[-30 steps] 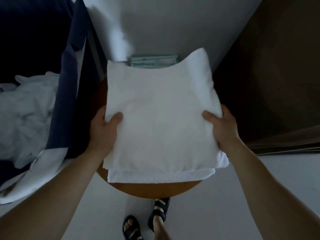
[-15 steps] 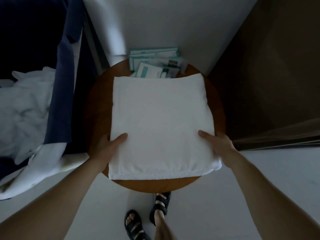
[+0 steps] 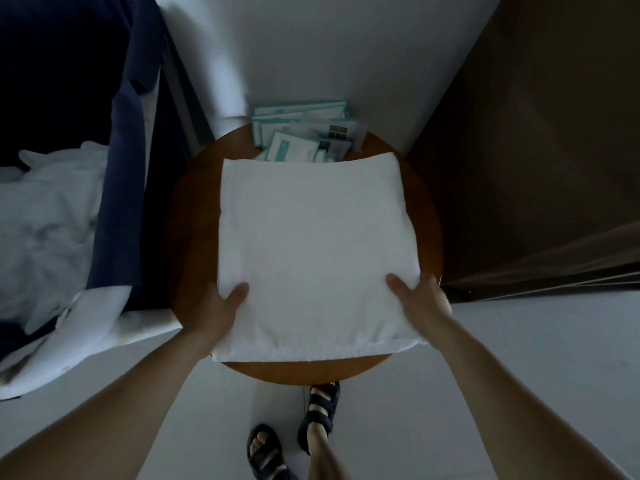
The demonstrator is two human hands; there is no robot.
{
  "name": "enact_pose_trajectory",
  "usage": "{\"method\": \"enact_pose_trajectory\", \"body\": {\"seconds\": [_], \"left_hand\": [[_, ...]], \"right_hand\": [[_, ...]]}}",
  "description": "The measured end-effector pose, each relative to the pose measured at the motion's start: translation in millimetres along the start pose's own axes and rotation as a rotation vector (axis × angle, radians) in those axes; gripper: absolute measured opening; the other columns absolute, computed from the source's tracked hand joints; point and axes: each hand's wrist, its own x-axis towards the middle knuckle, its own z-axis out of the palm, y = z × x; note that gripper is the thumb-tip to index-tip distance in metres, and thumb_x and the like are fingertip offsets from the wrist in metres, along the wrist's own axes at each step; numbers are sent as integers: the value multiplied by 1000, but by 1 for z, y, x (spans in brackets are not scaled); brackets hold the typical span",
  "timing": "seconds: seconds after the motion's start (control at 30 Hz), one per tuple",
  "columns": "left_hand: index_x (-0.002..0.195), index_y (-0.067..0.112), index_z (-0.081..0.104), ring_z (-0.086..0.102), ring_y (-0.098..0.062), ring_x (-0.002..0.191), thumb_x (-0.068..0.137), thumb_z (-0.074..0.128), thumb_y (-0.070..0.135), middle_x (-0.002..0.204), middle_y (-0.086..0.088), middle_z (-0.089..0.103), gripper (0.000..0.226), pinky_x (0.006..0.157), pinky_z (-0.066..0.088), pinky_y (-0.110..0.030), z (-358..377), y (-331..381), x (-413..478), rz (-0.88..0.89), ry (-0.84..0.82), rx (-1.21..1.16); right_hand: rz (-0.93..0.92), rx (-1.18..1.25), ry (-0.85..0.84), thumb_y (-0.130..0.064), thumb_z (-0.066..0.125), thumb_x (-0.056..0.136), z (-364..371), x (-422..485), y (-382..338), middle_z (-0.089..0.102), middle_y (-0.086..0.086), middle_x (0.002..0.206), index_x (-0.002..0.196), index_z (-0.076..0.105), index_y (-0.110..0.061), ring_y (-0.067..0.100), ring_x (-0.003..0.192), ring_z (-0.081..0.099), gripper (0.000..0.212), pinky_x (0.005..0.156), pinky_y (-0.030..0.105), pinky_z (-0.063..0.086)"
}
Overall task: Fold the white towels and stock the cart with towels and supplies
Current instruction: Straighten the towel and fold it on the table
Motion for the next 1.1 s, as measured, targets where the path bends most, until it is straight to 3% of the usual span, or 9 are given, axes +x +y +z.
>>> {"method": "enact_pose_trajectory", "body": {"seconds": [0.17, 0.37, 0.6, 0.77, 0.97, 1.1], "left_hand": [[130, 12, 52, 59, -33, 112, 93, 55, 56, 121, -7, 61, 58, 99, 48, -48, 3, 3, 0, -18, 61, 155], [120, 19, 60, 63, -28, 102, 89, 63, 55, 111, -2, 66, 47, 95, 51, -53, -5, -2, -3, -28, -1, -33], [124, 2, 51, 58, -38, 107, 95, 54, 49, 112, -13, 60, 55, 83, 39, -36, 22, -21, -18, 54, 142, 121], [138, 6, 45, 52, -40, 122, 97, 51, 49, 134, -16, 56, 60, 100, 41, -45, 25, -19, -19, 64, 154, 132], [134, 8, 47, 54, -39, 118, 94, 54, 49, 130, -14, 58, 58, 91, 39, -37, 17, -21, -15, 91, 92, 138], [136, 12, 49, 54, -33, 121, 92, 59, 52, 130, -8, 58, 60, 101, 40, -40, 6, -20, -10, 86, -1, 90]], "right_hand": [[-58, -82, 76, -67, 42, 93, 20, -5, 12, 61, 11, 117, 126, 40, -13, 33, 96, 61, 63, 80, 46, 54], [-64, -47, 46, -64, 39, 96, 16, -3, 14, 61, 12, 120, 128, 42, -12, 35, 103, 62, 61, 86, 49, 54], [-83, -21, 15, -63, 45, 95, 12, 0, 14, 61, 10, 118, 130, 42, -13, 29, 97, 60, 61, 85, 48, 54], [-91, -6, 36, -62, 49, 93, -6, -11, 7, 59, 4, 112, 129, 44, -15, 27, 95, 57, 60, 79, 39, 46], [-56, -26, 27, -62, 45, 95, 14, -17, 32, 61, 10, 116, 127, 42, -13, 27, 90, 55, 58, 77, 39, 49], [-92, -41, 106, -63, 42, 95, 23, -20, 35, 61, 8, 109, 118, 43, -16, 32, 93, 60, 52, 79, 44, 53]]}}
